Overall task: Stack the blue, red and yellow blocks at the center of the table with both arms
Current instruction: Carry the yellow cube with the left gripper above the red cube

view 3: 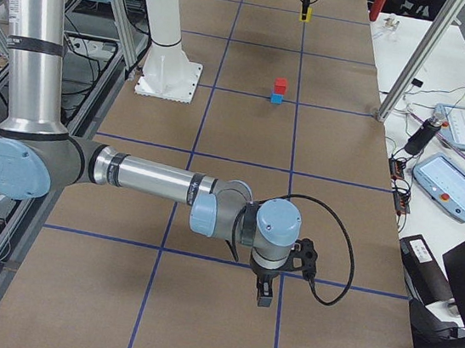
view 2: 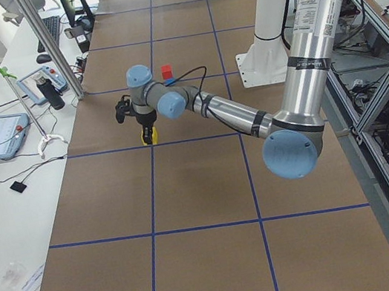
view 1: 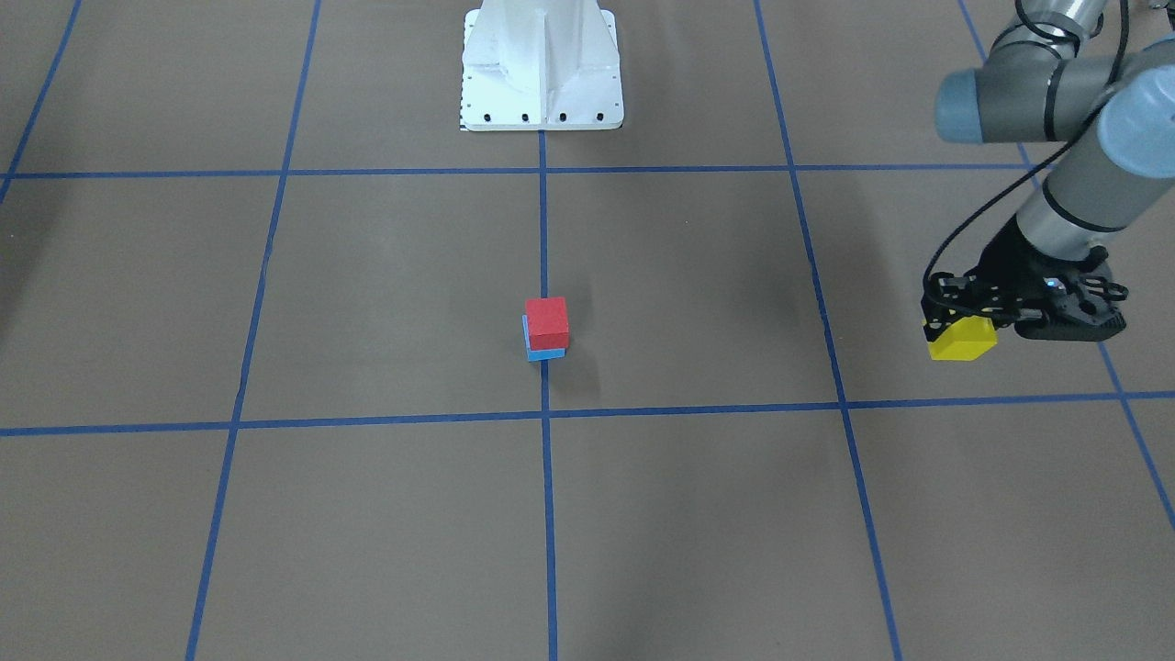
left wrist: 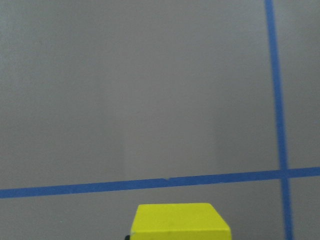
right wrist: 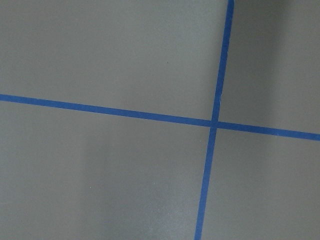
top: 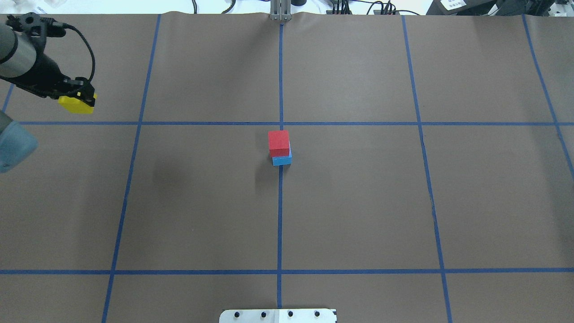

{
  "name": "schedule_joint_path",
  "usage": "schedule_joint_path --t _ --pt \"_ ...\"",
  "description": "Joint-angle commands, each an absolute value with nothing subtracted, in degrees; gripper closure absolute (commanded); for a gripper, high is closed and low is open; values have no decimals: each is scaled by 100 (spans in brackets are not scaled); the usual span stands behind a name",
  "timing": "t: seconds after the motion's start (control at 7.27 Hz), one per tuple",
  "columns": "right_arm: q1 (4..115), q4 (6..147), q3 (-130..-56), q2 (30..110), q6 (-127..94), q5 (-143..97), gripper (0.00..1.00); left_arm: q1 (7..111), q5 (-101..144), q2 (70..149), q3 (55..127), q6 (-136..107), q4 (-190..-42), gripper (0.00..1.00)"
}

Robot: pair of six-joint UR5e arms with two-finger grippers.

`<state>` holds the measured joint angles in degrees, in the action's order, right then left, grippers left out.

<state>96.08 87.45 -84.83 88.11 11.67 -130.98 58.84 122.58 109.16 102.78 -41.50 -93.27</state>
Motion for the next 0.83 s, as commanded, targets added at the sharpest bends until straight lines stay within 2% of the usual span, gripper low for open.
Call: schedule_joint_path --t 0.0,0.14,0.41,0.55,0.69 --pt "9615 8745 -8499 8833 1160 -12974 0 4840 11693 12281 10556 -5355 -7941 100" --pt "9615 8745 -8499 8842 1134 -12955 0 4216 11315 12896 10399 -6005 -7728 100" --pt "9615 8754 -8499 8842 1116 -12946 1 3555 11015 14284 9410 -6913 -7717 100" --pt "9615 8754 -8490 8842 1116 -12946 0 3325 10865 14778 8830 -7013 -7734 100" --pt "9615 8754 -8490 8842 1108 -12946 0 3314 10872 14905 8528 -6996 -7795 100"
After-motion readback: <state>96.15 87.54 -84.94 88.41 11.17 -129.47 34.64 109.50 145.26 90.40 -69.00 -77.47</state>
